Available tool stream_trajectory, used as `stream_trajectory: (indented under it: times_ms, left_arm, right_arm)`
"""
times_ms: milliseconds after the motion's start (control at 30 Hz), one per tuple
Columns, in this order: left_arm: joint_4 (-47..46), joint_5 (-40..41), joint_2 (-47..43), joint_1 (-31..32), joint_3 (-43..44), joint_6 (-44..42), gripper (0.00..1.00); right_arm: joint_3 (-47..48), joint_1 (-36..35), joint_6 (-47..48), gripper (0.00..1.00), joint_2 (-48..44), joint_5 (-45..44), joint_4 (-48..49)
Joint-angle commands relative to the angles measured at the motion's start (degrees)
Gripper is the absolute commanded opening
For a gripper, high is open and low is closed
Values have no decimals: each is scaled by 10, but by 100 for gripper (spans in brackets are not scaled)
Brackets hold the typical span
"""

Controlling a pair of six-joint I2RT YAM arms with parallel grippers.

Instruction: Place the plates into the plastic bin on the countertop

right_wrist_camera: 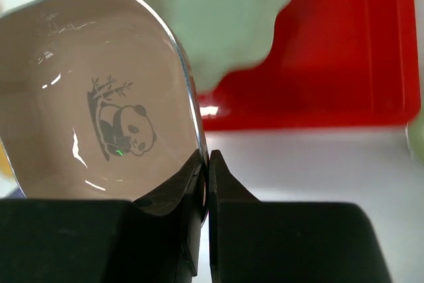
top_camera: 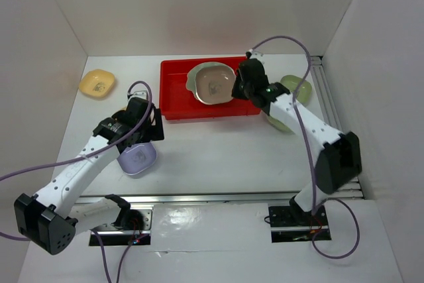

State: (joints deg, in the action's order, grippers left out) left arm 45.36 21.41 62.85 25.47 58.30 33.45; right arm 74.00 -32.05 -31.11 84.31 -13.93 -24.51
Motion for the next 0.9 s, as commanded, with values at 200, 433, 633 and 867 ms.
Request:
stream_trajectory:
  times_ms: [200, 433, 633, 867]
  left_arm:
    - [18, 17, 20, -9, 16, 17, 100]
    - [18, -16, 62, -14, 14, 22, 98]
    - [13, -23, 89, -37, 19, 80, 97]
    - [-1, -30, 115, -67, 7, 130, 96]
  right_arm:
    - [234, 110, 63, 0, 283, 106, 63]
    - [282, 132, 80, 0, 365, 156, 97]
    - [337, 137, 97, 0, 414, 193, 92]
    - [382, 137, 105, 3, 460, 216, 87]
